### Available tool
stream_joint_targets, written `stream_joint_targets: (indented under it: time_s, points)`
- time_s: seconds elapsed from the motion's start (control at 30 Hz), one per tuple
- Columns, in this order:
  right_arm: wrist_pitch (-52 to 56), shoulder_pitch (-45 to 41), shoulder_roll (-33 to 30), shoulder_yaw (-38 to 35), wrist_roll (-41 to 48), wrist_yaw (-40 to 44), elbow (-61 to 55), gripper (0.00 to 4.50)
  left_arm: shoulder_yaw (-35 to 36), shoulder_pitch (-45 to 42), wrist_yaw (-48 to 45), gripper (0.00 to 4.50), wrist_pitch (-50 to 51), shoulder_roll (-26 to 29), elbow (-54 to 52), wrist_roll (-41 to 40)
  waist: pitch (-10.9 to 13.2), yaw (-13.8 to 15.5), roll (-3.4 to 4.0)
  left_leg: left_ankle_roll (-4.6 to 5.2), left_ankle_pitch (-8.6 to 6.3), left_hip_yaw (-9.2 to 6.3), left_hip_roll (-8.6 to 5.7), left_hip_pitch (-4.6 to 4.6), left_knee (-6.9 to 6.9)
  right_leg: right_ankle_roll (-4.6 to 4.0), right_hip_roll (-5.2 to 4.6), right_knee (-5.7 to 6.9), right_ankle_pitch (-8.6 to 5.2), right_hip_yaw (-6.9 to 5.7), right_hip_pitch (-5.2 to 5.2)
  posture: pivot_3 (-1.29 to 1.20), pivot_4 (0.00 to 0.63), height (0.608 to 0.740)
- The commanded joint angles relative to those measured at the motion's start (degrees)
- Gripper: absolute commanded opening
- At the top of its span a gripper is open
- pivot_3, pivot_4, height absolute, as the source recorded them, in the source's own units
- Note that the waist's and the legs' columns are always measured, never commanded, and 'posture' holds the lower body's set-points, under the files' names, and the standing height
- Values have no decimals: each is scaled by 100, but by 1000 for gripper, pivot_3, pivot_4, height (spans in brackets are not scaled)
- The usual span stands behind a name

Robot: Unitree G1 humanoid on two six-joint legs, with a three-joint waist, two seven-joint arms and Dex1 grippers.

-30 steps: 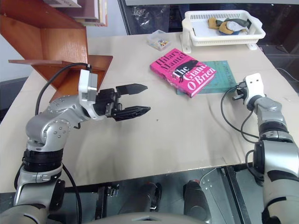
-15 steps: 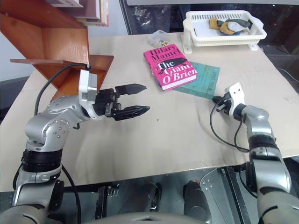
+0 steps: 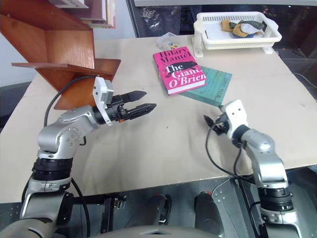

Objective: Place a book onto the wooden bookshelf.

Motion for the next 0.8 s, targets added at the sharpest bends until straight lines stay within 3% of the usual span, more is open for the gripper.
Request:
stream_joint_targets:
  time_s: [0.03,0.2,0.33,0.47,0.7,0.8]
  points:
    - [382,-483,462,86,-71,-691,-207,3252,-71,-303,403,4500,-363,-89,267,518,0,18,-1,0,0,0,0,0,0,0,0,0,1,-1,0,0,150,740]
    - [521,-1614,1339,251,-44,-1203,900,3252,193,-458,465,4500,-582,-290,498,528,0,-8,-1,-3,2,-3,1,3,-1,-9,3,-3,9,-4,-3,0,150,740]
    - [15,-2490,1935,341,-233,-1575,2421,3252,427,-266,-200,4500,-718,296,380,455,0,-81,-1,-4,2,0,5,-3,-8,-12,6,-3,8,-2,-20,0,150,740]
    - [-608,-2856,2012,838,-495,-1213,3270,3252,643,-123,-201,4500,-845,604,493,537,0,-127,0,-4,3,7,11,-6,-21,-13,9,-8,7,-2,-31,0,150,740]
    - [-1402,-3419,2100,1075,-596,-738,4465,181,981,423,-22,4500,-797,748,88,477,1,-187,1,-3,2,5,9,-7,-18,-13,6,-7,8,-15,-31,0,150,740]
    - [-1663,-3692,2120,1027,-631,-700,4980,17,1052,569,57,4500,-781,753,-59,447,1,-198,1,-4,2,4,10,-6,-18,-13,7,-4,8,-16,-31,0,150,740]
